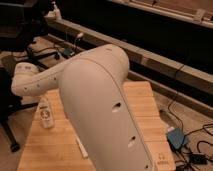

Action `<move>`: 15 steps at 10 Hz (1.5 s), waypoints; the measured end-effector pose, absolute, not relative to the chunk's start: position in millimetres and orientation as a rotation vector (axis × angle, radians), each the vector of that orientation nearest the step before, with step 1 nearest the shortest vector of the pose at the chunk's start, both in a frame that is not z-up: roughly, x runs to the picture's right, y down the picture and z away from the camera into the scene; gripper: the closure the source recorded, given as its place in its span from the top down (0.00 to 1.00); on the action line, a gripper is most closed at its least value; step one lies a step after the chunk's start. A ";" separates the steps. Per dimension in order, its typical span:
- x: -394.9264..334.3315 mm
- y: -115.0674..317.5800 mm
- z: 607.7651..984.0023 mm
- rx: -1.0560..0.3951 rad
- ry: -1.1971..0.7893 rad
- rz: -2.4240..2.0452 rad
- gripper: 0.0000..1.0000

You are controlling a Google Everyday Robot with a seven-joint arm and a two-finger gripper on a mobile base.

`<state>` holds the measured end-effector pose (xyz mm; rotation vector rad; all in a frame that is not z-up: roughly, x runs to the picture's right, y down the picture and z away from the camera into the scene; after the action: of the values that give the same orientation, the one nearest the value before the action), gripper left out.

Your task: Stand the bottle upright

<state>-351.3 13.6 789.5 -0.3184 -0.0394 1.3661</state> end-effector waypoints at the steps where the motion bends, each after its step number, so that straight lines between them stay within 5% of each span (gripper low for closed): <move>1: -350.9 8.2 791.5 -0.309 -0.045 1.370 0.39; 15: -350.4 -45.8 812.0 -0.171 -0.121 1.357 0.39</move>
<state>-350.4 -45.8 812.0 -0.1707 -0.1206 1.3569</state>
